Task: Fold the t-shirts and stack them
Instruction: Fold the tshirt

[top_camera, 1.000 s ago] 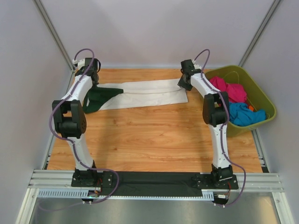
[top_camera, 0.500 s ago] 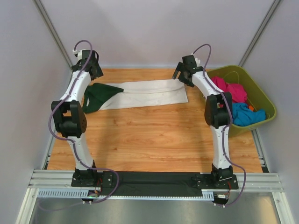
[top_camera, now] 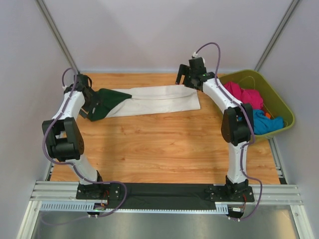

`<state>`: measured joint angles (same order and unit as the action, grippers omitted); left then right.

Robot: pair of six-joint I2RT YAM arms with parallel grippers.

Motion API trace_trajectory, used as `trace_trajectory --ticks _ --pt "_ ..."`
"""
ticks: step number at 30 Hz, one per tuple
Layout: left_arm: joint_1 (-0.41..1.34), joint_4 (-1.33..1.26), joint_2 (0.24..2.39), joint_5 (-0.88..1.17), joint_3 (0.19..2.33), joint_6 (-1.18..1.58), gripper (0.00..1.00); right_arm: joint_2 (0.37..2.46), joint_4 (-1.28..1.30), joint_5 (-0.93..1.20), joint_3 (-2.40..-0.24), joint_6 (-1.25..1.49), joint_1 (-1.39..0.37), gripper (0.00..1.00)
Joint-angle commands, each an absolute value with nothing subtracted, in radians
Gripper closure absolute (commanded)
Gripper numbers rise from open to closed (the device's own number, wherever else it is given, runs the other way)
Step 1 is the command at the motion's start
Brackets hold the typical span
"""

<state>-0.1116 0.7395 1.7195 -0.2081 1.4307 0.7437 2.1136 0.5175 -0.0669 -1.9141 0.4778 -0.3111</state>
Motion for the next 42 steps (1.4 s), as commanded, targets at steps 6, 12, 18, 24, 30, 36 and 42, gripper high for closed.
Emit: trace_trajectory --ticks 6,12,18,24,30,36,42 --pt "-0.161 0.702 1.824 -0.100 1.443 0.593 0.12 2.189 0.589 -0.023 -1.890 0.416 -0.356 0.06" --pt "-0.161 0.721 1.882 -0.143 1.459 0.511 0.12 2.181 0.646 -0.110 -1.839 0.390 -0.356 0.10" --pt "-0.161 0.719 1.917 -0.143 1.468 0.522 0.13 2.194 0.687 -0.139 -1.828 0.396 -0.356 0.16" --pt "-0.161 0.681 1.934 -0.137 1.496 0.465 0.30 2.217 0.715 -0.169 -1.830 0.414 -0.356 0.23" --pt "-0.161 0.624 1.942 -0.101 1.508 0.390 0.71 2.223 0.733 -0.196 -1.821 0.420 -0.356 0.30" --pt "-0.160 0.614 1.959 -0.069 1.546 0.287 0.76 2.226 0.750 -0.215 -1.822 0.426 -0.356 0.33" --pt "-0.161 0.594 1.901 -0.008 1.531 0.140 0.40 2.218 0.752 -0.221 -1.828 0.425 -0.356 0.32"
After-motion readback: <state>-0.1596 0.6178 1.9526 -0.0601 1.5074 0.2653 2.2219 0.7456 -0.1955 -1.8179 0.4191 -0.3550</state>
